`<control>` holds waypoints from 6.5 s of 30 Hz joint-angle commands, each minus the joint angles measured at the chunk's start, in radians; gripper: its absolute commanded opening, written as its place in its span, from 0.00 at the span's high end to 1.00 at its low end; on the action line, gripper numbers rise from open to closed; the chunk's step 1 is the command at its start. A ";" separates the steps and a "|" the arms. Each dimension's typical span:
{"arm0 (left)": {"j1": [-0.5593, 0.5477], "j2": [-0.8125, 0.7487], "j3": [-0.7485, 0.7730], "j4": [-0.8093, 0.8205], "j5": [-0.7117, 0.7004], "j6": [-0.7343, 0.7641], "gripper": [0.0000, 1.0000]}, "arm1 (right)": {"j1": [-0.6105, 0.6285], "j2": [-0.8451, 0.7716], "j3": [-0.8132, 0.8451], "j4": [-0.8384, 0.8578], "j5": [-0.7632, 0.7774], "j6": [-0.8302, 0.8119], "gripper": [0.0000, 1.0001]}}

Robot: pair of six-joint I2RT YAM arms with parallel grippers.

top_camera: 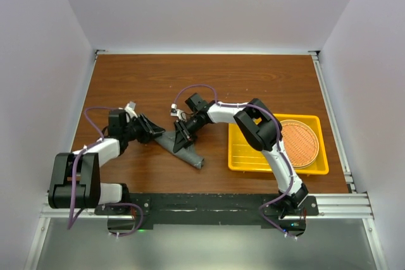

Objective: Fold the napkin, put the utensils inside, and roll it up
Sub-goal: Roll the napkin with the utensil

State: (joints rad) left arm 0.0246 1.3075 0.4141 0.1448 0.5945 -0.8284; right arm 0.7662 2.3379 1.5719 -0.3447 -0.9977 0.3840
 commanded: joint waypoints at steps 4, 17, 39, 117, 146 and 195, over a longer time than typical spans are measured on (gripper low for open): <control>-0.094 0.108 -0.052 0.300 0.021 -0.097 0.63 | -0.013 0.077 -0.067 -0.033 0.140 0.039 0.96; -0.104 0.354 -0.284 0.690 -0.091 -0.106 0.71 | -0.013 -0.049 -0.009 -0.214 0.306 -0.071 0.62; -0.104 0.250 -0.248 0.454 -0.151 -0.104 0.72 | 0.088 -0.379 -0.250 -0.292 0.867 -0.263 0.51; -0.161 0.340 -0.242 0.750 -0.116 -0.262 0.69 | 0.005 -0.357 -0.139 -0.383 0.706 -0.312 0.40; -0.161 0.213 -0.029 0.156 -0.102 -0.241 0.68 | 0.355 -0.279 0.000 -0.240 1.249 -0.435 0.28; -0.114 0.157 0.008 0.101 -0.139 -0.075 0.59 | -0.031 -0.182 0.042 -0.339 0.362 -0.229 0.45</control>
State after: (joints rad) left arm -0.0982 1.4326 0.4561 0.2565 0.4946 -0.9569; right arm 0.7319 2.2566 1.6096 -0.5812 -0.8238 0.2230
